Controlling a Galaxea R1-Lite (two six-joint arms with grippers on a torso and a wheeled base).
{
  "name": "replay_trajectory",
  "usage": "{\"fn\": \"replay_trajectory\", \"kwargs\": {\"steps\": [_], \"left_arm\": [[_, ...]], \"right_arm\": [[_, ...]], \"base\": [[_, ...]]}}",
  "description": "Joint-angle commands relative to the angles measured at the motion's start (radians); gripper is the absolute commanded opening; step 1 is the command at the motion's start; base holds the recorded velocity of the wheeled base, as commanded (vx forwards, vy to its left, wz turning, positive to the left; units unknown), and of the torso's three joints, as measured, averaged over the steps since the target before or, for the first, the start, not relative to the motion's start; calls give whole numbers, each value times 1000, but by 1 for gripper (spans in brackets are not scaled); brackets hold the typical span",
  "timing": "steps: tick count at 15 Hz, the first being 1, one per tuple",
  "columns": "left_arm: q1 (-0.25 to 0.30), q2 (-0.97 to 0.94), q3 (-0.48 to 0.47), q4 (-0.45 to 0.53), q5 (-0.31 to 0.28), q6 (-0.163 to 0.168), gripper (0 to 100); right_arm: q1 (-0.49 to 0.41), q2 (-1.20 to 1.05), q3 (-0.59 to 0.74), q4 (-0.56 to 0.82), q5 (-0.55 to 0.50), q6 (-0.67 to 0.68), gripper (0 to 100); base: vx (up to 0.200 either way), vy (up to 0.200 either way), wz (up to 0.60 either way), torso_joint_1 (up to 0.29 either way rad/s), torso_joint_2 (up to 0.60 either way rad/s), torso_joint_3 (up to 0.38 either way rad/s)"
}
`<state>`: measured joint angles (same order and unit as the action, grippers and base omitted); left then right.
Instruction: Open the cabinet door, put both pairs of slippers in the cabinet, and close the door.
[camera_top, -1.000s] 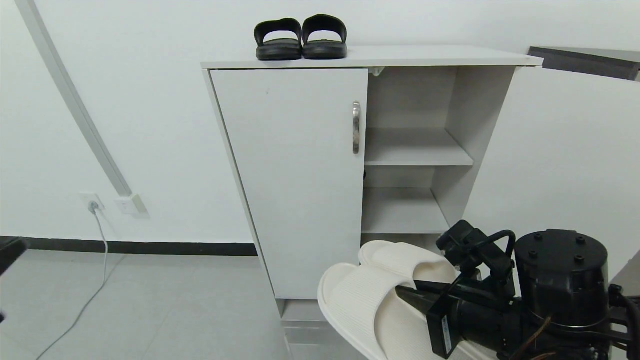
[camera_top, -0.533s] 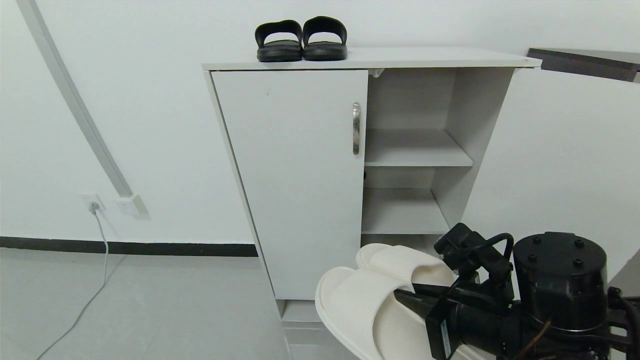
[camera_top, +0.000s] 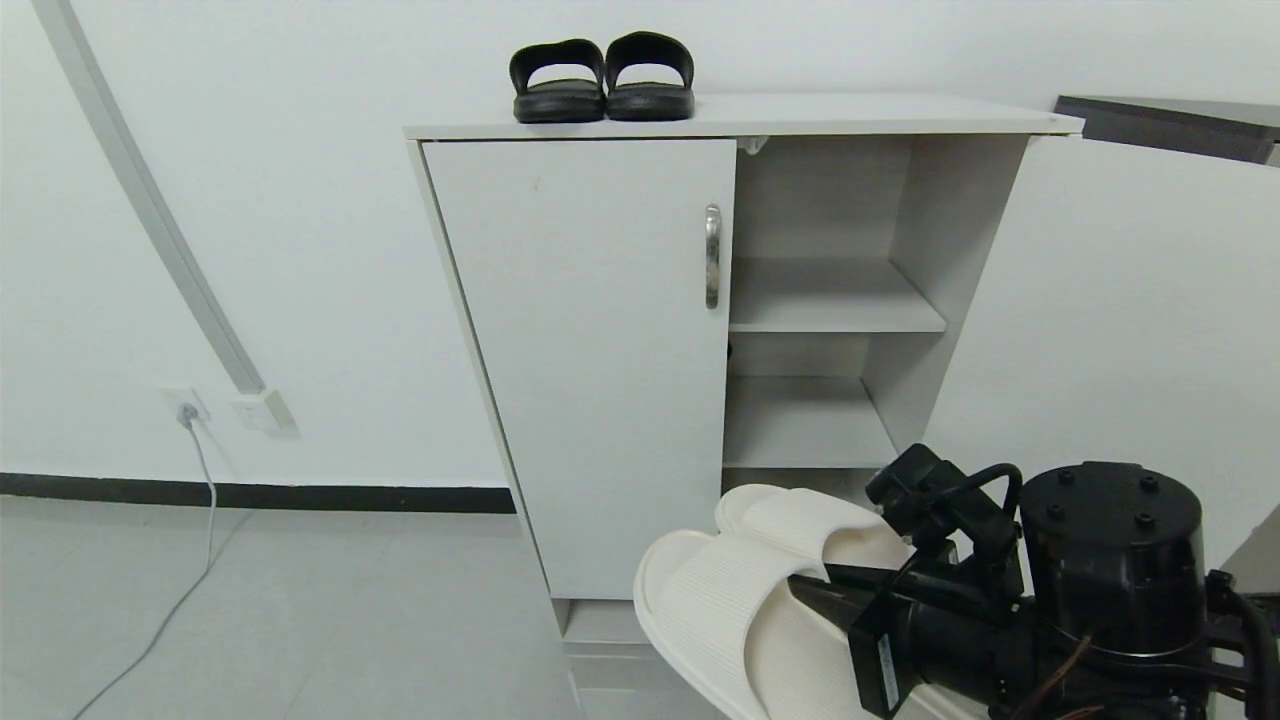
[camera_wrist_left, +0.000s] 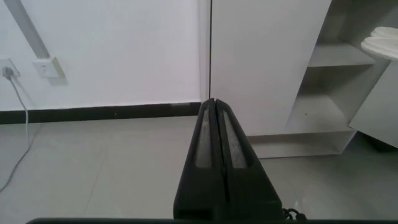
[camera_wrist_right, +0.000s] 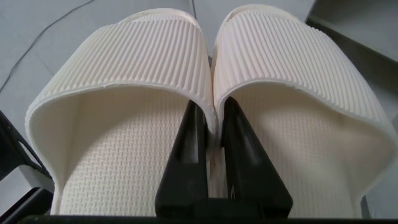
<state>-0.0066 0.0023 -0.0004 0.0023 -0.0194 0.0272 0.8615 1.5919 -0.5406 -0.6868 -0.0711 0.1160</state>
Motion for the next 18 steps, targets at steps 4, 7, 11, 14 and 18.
{"fn": "replay_trajectory", "kwargs": {"steps": [4, 7, 11, 14, 18], "left_arm": [[0, -2, 0, 1, 1, -10, 0], [0, -2, 0, 1, 1, -16, 0], [-1, -2, 0, 1, 1, -18, 0], [-1, -2, -1, 1, 1, -18, 0], [0, -2, 0, 1, 1, -18, 0]], "right_arm": [[1, 76, -51, 0, -162, 13, 0], [19, 152, -114, 0, -343, 64, 0], [30, 261, -214, -36, -566, 116, 0], [30, 322, -272, -77, -661, 120, 0], [24, 327, -274, -79, -664, 123, 0]], "base": [[0, 0, 0, 0, 0, 0], [0, 0, 0, 0, 0, 0], [0, 0, 0, 0, 0, 0], [0, 0, 0, 0, 0, 0], [0, 0, 0, 0, 0, 0]]}}
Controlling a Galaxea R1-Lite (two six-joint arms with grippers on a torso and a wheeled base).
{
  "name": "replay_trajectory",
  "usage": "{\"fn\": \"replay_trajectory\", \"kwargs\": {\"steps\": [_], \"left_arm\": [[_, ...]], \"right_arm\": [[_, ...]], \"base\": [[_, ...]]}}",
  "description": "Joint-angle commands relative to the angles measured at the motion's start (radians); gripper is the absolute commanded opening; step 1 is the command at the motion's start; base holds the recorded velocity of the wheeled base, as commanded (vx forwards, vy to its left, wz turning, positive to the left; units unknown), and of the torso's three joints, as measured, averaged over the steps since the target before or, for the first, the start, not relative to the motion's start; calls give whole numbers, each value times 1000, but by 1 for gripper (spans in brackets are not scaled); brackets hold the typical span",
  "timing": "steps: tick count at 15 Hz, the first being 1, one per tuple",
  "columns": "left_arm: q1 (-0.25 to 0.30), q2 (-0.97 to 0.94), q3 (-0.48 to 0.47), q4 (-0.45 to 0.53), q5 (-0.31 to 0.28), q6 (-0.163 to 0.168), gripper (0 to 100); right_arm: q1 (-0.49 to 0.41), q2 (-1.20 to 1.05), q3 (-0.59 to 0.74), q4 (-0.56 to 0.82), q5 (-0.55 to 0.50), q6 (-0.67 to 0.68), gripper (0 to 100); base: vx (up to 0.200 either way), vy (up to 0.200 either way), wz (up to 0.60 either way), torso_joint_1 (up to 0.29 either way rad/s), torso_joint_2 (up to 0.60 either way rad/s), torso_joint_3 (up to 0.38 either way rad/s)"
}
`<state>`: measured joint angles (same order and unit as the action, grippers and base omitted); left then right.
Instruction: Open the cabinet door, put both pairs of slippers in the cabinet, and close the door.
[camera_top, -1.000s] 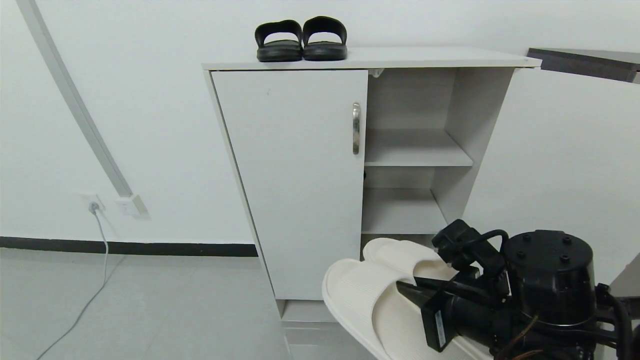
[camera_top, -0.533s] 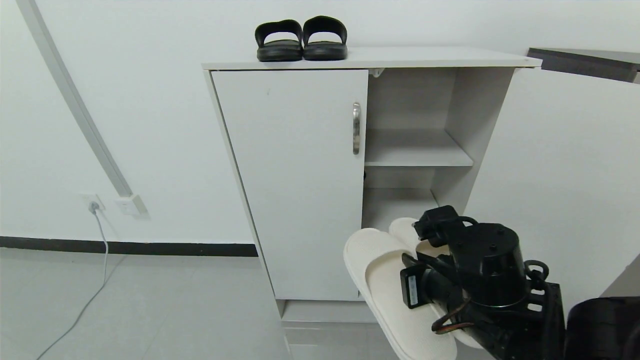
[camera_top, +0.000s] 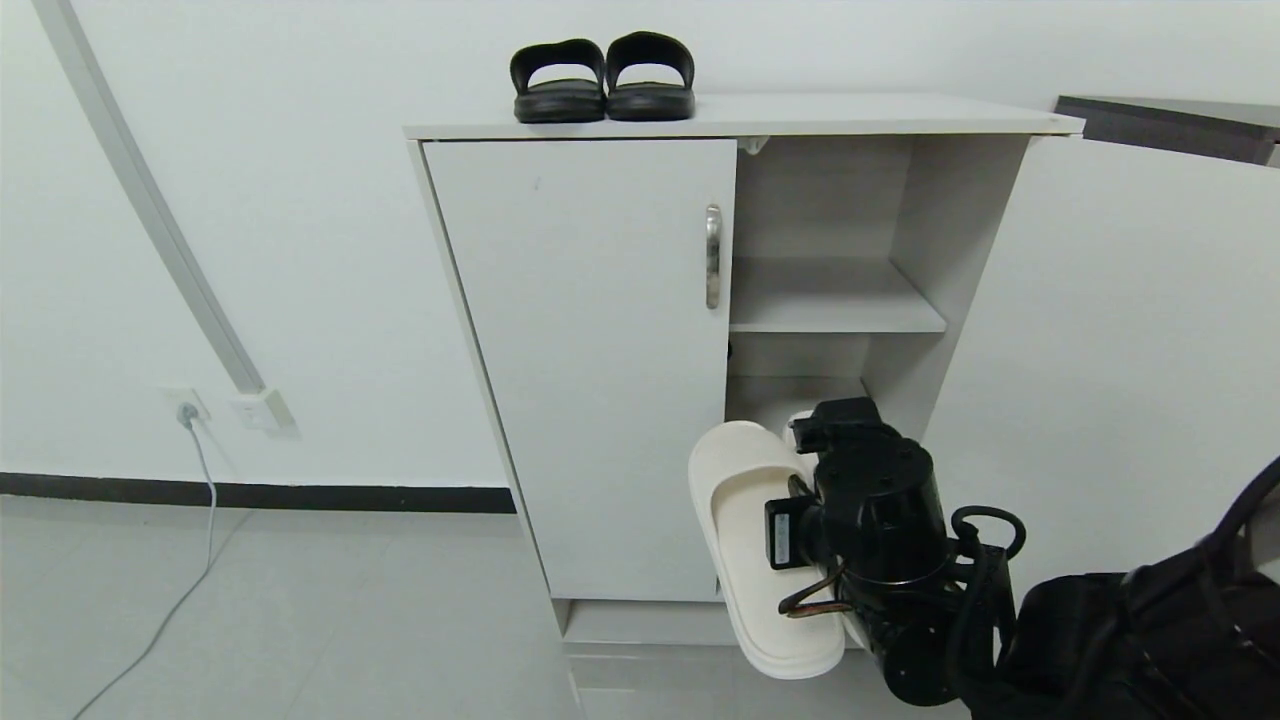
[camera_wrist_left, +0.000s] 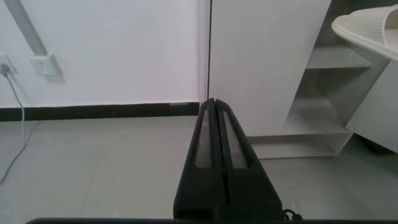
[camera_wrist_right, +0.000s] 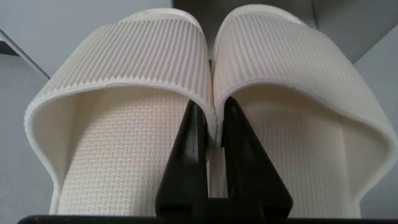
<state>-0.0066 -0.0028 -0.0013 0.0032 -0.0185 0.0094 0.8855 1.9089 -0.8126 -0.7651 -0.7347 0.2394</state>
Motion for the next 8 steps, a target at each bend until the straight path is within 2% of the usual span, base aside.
{"fn": "replay_trajectory", "kwargs": {"steps": [1, 7, 8], "left_arm": [[-1, 3, 0, 0, 0, 0, 0], [-1, 3, 1, 0, 0, 0, 0], [0, 3, 0, 0, 0, 0, 0]], "right_arm": [[0, 10, 0, 0, 0, 0, 0], [-19, 24, 0, -3, 3, 14, 0], [-20, 41, 0, -3, 6, 18, 0]], "base": [[0, -200, 0, -2, 2, 2], [0, -200, 0, 4, 3, 2], [0, 0, 0, 0, 0, 0]]}}
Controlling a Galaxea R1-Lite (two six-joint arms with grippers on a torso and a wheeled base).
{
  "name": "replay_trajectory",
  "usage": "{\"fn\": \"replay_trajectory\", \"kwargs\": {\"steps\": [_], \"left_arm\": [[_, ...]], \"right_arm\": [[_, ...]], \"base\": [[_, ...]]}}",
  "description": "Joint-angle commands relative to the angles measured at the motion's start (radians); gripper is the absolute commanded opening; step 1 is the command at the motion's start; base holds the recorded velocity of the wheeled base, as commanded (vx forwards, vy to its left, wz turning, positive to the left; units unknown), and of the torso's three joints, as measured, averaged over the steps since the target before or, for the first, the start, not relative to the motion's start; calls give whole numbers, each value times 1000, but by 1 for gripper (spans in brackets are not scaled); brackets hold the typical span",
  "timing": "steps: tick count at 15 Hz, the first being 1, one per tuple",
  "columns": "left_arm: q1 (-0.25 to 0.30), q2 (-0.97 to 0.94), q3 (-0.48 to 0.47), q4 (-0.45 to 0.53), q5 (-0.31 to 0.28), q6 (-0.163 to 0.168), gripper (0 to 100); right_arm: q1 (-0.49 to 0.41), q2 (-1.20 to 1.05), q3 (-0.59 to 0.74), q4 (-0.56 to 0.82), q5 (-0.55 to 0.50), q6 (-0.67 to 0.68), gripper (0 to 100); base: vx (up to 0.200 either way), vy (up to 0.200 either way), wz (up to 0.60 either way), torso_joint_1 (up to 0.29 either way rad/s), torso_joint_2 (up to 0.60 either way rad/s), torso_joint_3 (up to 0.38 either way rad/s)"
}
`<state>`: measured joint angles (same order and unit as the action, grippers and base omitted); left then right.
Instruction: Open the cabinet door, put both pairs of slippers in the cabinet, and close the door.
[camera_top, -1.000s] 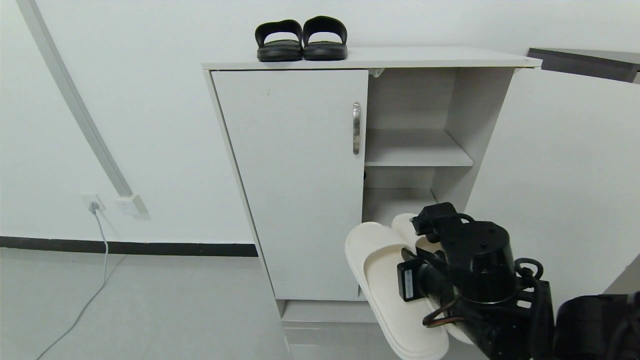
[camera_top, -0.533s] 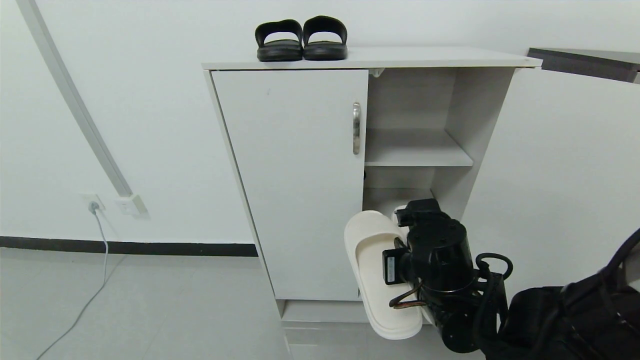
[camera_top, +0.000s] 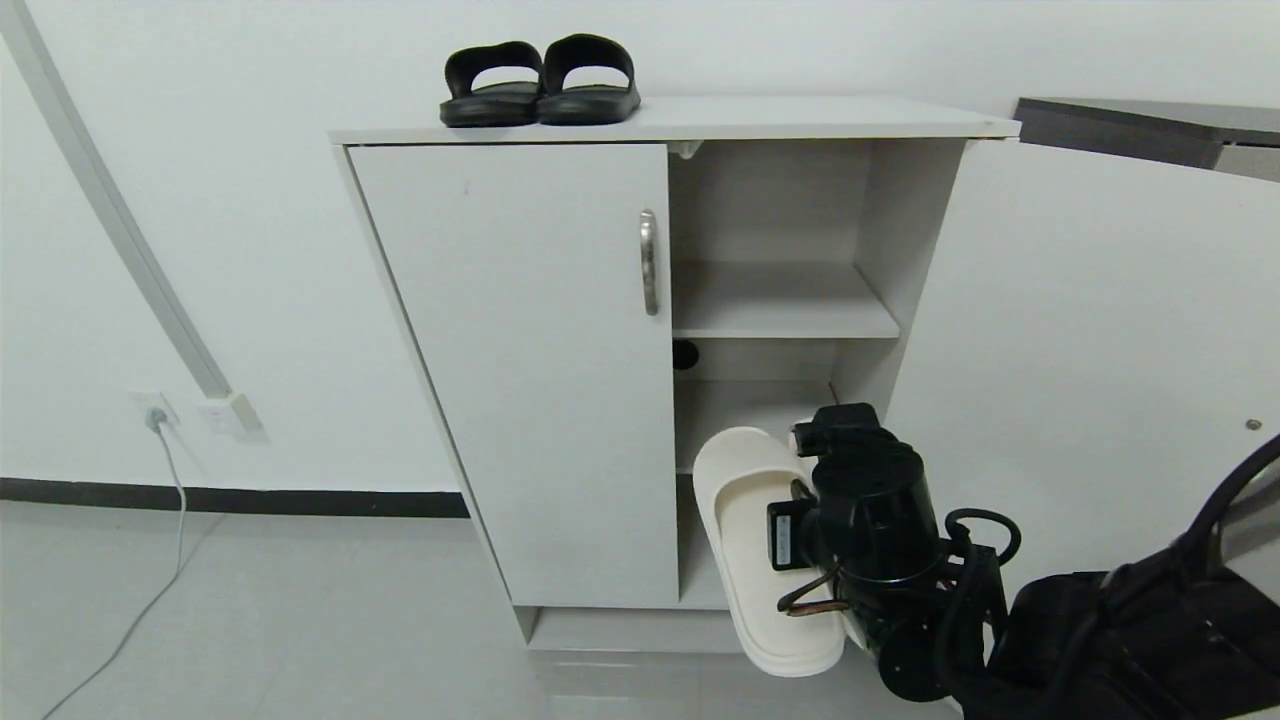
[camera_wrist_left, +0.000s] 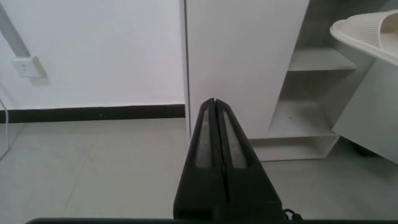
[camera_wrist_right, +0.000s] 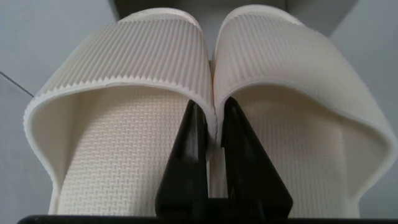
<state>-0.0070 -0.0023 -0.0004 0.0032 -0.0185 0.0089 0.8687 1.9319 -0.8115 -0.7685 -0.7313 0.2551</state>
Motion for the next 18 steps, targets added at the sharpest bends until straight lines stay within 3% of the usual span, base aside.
{"fn": "replay_trajectory", "kwargs": {"steps": [1, 5, 18], "left_arm": [[1, 2, 0, 0, 0, 0, 0], [1, 2, 0, 0, 2, 0, 0], [1, 2, 0, 0, 0, 2, 0]], "right_arm": [[-5, 35, -3, -11, 6, 4, 0], [-5, 142, -32, -120, 44, 4, 0], [-28, 229, -95, -123, 44, 6, 0]], "base": [[0, 0, 0, 0, 0, 0], [0, 0, 0, 0, 0, 0], [0, 0, 0, 0, 1, -19]]}}
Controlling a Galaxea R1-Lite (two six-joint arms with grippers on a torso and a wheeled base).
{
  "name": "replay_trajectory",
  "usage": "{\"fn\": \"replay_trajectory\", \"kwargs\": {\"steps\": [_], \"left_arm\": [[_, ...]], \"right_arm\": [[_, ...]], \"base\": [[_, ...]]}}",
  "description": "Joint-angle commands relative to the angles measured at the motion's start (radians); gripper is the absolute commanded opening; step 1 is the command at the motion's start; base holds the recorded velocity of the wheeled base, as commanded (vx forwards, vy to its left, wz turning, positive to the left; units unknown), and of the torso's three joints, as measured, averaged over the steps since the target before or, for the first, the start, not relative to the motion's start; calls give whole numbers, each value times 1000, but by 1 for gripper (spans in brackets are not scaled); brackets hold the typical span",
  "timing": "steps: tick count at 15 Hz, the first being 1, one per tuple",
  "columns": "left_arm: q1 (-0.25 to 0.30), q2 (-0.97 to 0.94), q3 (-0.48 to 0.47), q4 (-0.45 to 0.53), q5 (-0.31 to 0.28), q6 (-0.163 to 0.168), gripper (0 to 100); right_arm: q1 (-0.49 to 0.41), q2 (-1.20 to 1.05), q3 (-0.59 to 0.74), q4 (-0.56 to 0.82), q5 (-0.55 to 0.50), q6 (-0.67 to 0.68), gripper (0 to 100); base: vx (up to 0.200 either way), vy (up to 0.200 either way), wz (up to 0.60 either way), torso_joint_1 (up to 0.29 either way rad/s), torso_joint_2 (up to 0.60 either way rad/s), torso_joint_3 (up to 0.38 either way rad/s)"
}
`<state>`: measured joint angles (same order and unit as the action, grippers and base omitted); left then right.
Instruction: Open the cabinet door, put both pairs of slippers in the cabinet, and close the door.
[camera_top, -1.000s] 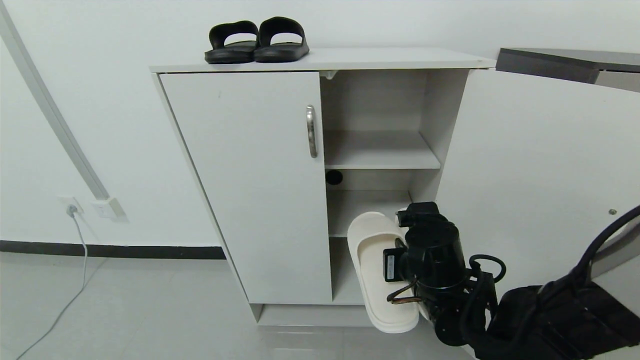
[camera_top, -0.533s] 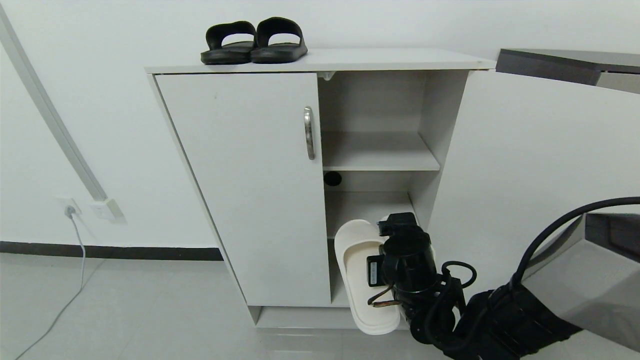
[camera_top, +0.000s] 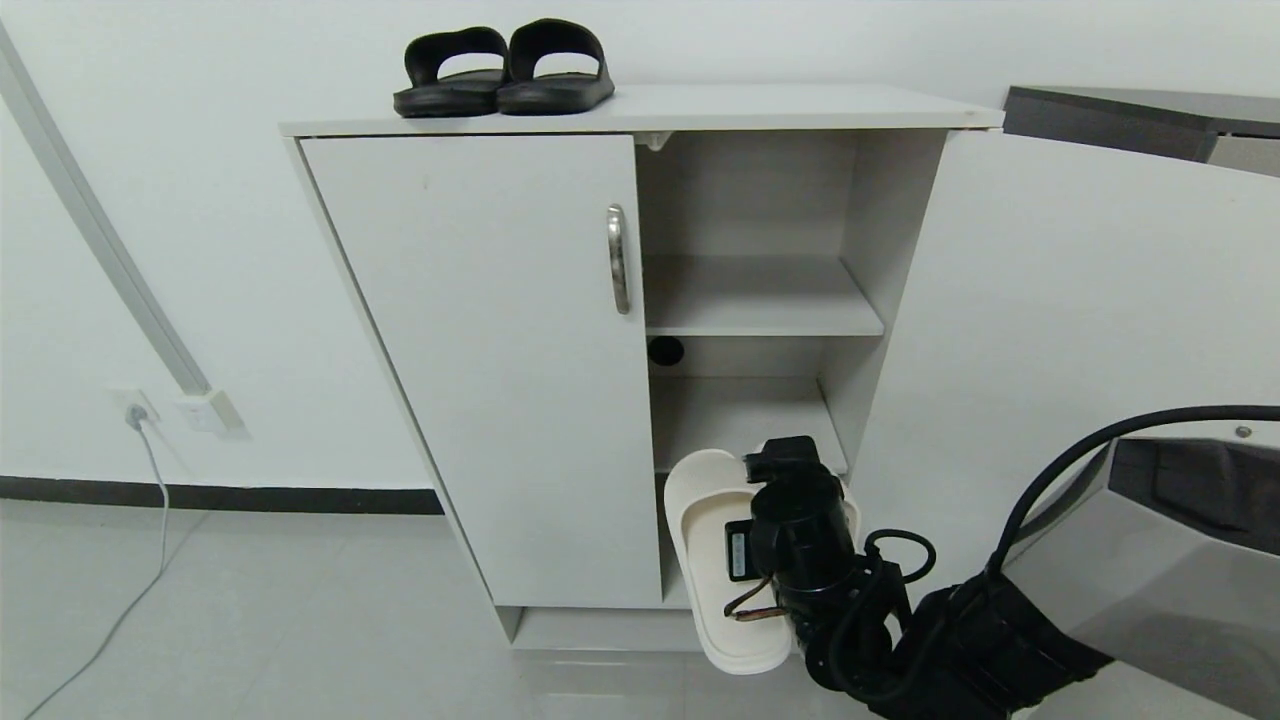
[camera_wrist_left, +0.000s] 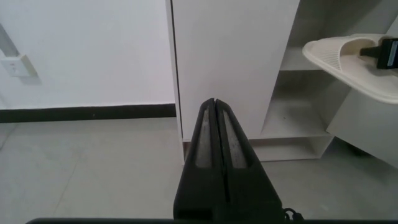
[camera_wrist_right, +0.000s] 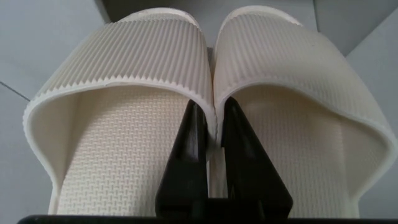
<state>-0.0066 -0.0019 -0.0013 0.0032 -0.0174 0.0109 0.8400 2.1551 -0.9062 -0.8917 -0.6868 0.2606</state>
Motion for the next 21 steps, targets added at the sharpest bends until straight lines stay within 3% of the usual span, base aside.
{"fn": "replay_trajectory", "kwargs": {"steps": [1, 9, 14, 21], "left_arm": [[-1, 2, 1, 0, 1, 0, 0], [0, 2, 1, 0, 1, 1, 0], [0, 2, 1, 0, 1, 1, 0], [-1, 2, 1, 0, -1, 3, 0]], "right_arm": [[1, 12, 0, 2, 0, -1, 0], [-2, 20, -30, -10, -11, -8, 0], [-52, 88, -39, -236, -25, -133, 0], [-88, 121, -46, -266, -42, -129, 0]], "base": [[0, 0, 0, 7, -2, -173], [0, 0, 0, 4, 4, -185], [0, 0, 0, 0, 0, 0], [0, 0, 0, 0, 0, 0]]}}
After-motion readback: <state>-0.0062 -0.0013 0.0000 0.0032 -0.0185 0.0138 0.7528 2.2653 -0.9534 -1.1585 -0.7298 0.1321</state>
